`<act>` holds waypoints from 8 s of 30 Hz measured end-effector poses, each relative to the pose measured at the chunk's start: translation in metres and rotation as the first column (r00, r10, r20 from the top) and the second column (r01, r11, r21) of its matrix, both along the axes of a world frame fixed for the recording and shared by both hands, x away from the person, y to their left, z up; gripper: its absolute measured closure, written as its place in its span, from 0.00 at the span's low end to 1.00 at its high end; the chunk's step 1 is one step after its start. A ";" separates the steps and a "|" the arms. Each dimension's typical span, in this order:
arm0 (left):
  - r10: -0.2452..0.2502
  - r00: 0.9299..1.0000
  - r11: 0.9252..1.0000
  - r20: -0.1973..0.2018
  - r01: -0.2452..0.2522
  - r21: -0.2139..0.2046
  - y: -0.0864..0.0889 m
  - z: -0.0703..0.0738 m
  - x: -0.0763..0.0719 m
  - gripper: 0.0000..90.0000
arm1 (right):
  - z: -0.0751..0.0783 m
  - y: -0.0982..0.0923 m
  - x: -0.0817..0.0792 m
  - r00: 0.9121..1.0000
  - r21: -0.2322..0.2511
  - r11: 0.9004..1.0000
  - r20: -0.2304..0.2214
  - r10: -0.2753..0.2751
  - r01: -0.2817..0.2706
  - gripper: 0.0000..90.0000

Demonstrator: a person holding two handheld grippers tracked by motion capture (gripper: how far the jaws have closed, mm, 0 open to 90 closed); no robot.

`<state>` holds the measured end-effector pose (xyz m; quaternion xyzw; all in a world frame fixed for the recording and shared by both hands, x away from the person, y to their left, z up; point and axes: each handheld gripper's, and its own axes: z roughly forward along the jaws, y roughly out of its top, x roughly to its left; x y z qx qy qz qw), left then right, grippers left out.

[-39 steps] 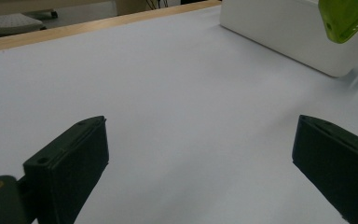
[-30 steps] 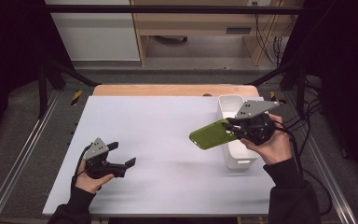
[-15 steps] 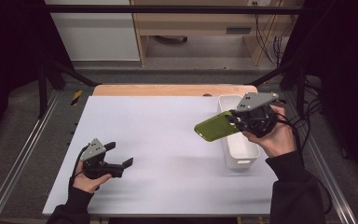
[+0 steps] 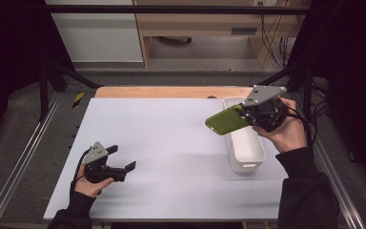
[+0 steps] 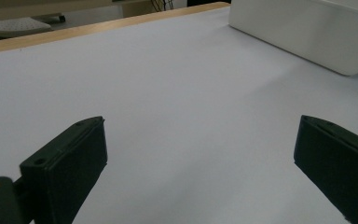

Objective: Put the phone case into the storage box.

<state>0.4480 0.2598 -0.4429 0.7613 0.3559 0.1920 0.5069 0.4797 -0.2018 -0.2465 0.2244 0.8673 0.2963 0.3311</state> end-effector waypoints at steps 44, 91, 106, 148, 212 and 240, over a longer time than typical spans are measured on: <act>-0.008 1.000 1.000 0.002 0.008 -0.005 0.002 -0.002 0.001 0.03 | -0.001 -0.028 0.054 0.993 -0.212 0.971 0.039 -0.108 0.114 0.87; -0.005 1.000 1.000 -0.023 0.005 -0.004 0.004 -0.009 0.007 0.03 | -0.034 -0.030 0.118 0.996 -0.421 0.903 -0.034 0.079 -0.086 0.87; -0.009 0.999 1.000 -0.031 0.009 0.003 0.003 -0.010 0.009 0.03 | -0.043 -0.027 0.146 0.985 -0.470 0.866 -0.083 0.150 -0.172 0.87; 0.002 0.999 1.000 -0.048 -0.002 0.004 0.008 -0.015 0.014 0.03 | -0.075 -0.009 0.196 0.962 -0.544 0.794 -0.165 0.217 -0.272 0.87; 0.002 1.000 1.000 -0.029 -0.002 -0.003 0.010 -0.013 0.011 0.03 | -0.050 -0.012 0.166 0.993 -0.324 0.938 -0.016 0.121 -0.120 0.28; -0.009 1.000 1.000 -0.005 0.009 -0.025 0.010 -0.010 0.008 0.01 | -0.063 -0.021 0.070 1.000 0.296 0.955 -0.011 -0.024 0.026 0.02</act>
